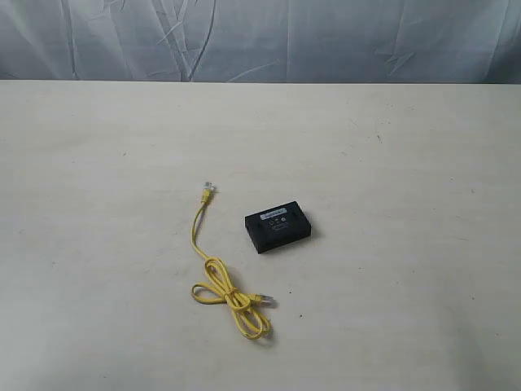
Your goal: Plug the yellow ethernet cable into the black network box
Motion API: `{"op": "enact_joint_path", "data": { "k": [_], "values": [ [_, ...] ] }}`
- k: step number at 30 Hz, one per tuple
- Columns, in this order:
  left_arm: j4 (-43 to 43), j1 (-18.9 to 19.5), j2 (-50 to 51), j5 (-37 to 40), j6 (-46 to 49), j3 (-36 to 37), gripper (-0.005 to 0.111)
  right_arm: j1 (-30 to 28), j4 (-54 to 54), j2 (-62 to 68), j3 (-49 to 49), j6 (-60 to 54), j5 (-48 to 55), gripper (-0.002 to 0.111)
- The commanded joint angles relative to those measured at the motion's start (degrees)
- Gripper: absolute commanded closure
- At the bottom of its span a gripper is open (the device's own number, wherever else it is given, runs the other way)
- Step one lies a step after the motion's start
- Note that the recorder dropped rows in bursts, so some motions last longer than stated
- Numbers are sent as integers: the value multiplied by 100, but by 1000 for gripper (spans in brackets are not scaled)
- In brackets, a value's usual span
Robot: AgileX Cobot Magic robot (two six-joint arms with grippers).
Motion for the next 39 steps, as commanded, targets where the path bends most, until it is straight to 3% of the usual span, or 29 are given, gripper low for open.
{"op": "enact_joint_path", "data": {
  "k": [1, 34, 39],
  "values": [
    [32, 27, -28, 15, -32, 27, 107, -34, -5, -36, 6, -11, -54, 108],
    [32, 27, -28, 15, -32, 27, 107, -34, -22, -36, 6, -11, -54, 108],
    [266, 27, -28, -490, -32, 27, 107, -34, -22, -36, 6, -11, -64, 108]
  ]
}}
